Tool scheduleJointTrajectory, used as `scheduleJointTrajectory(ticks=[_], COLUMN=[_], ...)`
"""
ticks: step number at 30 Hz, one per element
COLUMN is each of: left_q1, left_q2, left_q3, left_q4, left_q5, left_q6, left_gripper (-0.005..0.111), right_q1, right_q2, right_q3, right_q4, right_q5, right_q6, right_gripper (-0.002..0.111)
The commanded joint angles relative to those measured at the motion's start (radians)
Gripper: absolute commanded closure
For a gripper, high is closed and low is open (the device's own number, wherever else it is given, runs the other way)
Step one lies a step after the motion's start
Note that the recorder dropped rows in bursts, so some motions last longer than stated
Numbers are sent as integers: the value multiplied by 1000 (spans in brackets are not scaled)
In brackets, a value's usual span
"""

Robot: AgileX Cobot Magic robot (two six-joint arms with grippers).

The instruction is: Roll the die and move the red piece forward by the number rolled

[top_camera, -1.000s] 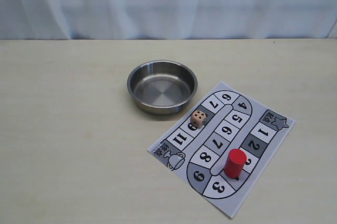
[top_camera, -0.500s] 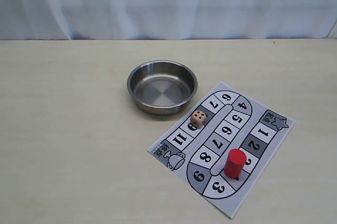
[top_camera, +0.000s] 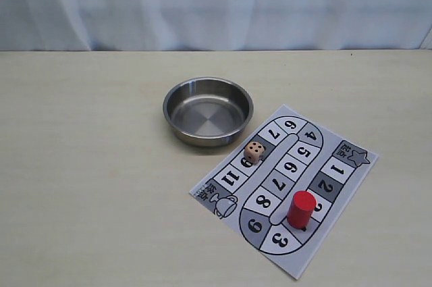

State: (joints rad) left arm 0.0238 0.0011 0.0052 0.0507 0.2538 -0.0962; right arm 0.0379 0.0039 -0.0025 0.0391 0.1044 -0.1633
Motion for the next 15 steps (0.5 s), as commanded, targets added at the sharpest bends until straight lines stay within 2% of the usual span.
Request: scheduleJointTrajectory(ticks=[1, 15], left_q1=[0, 0], left_q2=[-1, -1], left_q3=[-5, -5], left_q4=[-3, -3], left_q5=[-12, -12], left_q6=[-4, -4], left_gripper=[107, 107], right_q1=[0, 0], right_q2=[-4, -4], right_q3=[2, 2], right_q4=[-2, 0], right_q5=[59, 57], right_q6=[6, 37], right_gripper=[104, 104])
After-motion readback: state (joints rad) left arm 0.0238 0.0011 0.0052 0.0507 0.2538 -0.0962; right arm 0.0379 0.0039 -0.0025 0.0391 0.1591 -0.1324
